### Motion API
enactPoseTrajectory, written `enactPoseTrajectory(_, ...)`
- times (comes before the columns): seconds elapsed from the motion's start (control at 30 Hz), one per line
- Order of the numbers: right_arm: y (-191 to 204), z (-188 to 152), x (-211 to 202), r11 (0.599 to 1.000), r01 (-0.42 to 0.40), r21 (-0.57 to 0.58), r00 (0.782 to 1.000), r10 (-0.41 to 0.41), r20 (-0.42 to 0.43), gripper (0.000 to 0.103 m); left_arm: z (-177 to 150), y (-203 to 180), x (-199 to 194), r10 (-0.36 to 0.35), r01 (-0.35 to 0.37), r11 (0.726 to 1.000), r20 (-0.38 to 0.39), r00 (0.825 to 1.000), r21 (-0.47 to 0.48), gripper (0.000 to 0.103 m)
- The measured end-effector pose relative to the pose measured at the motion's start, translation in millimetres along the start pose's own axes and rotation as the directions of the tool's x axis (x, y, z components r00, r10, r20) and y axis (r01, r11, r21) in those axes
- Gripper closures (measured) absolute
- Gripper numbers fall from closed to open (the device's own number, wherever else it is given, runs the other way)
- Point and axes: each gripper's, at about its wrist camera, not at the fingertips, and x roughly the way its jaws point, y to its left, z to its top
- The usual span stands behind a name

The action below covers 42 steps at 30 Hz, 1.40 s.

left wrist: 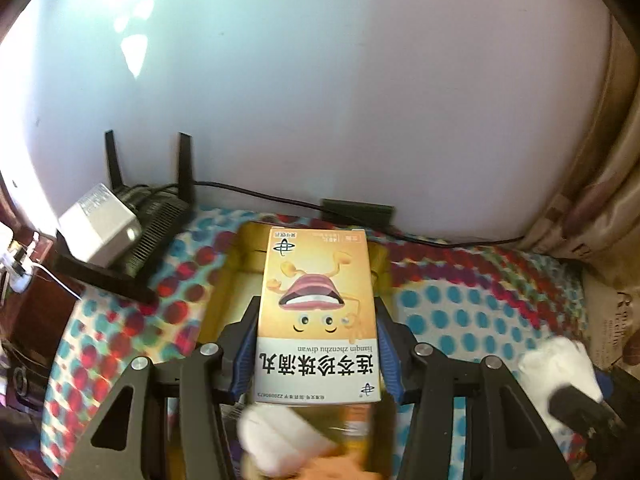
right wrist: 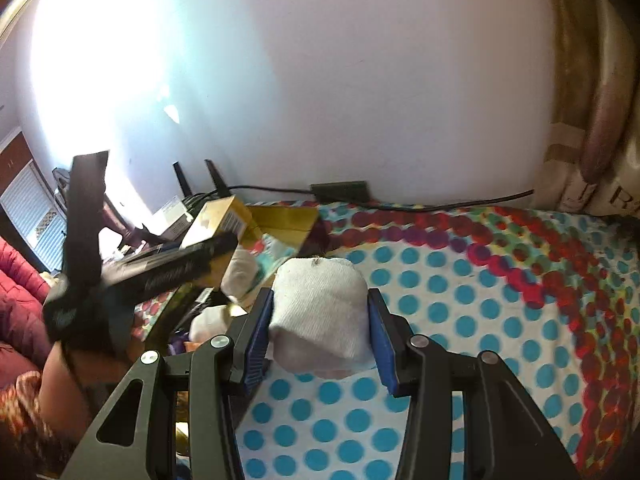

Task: Organize objects
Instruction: 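Lift the yellow box and white sock and carry both toward the gold tray, then lower the box and sock into the gold tray and open both grippers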

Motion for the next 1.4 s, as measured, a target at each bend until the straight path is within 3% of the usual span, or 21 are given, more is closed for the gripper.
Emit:
enactPoseTrajectory(0.3, 36.1, -18.3, 17.1, 0.999, -0.041, 0.017, 0.999, 0.041, -0.011, 0.060, 10.4, 35.5, 27.3, -0.001, -0.001, 1.000, -0.048, 0.999, -0.030, 0.051)
enactPoseTrajectory(0.8, 53.4, -19.1, 33.5, 0.997, -0.006, 0.071, 1.000, 0.008, -0.027, 0.060, 26.2, 44.3, 79.5, -0.031, 0.034, 0.999, -0.131, 0.991, 0.019, 0.050)
enactPoseTrajectory(0.9, 52.2, -20.8, 33.8, 0.996, 0.002, 0.087, 0.999, 0.001, -0.035, 0.060, 26.0, 44.2, 88.4, -0.008, 0.012, 1.000, -0.162, 0.987, 0.025, 0.044)
enactPoseTrajectory(0.97, 53.5, -21.4, 32.7, 0.997, 0.012, 0.080, 0.999, -0.009, -0.036, 0.060, 25.0, 43.2, 86.2, -0.011, 0.016, 0.999, -0.160, 0.987, 0.028, 0.036)
enactPoseTrajectory(1.07, 53.9, -22.3, 33.1, 0.997, 0.015, 0.080, 0.999, -0.012, -0.038, 0.059, 22.1, 48.9, 74.1, -0.021, 0.019, 1.000, -0.151, 0.988, -0.017, 0.036)
enactPoseTrajectory(1.17, 53.7, -20.4, 36.6, 0.996, 0.003, 0.089, 0.999, 0.001, -0.048, 0.059, 16.1, 62.0, 46.6, -0.016, 0.010, 0.997, -0.089, 0.996, -0.073, 0.036)
enactPoseTrajectory(1.4, 67.1, -11.3, 49.4, 0.999, -0.036, 0.025, 0.997, 0.038, -0.065, 0.059, -27.9, 94.3, -17.9, 0.031, -0.031, 0.978, -0.006, 1.000, -0.204, 0.033)
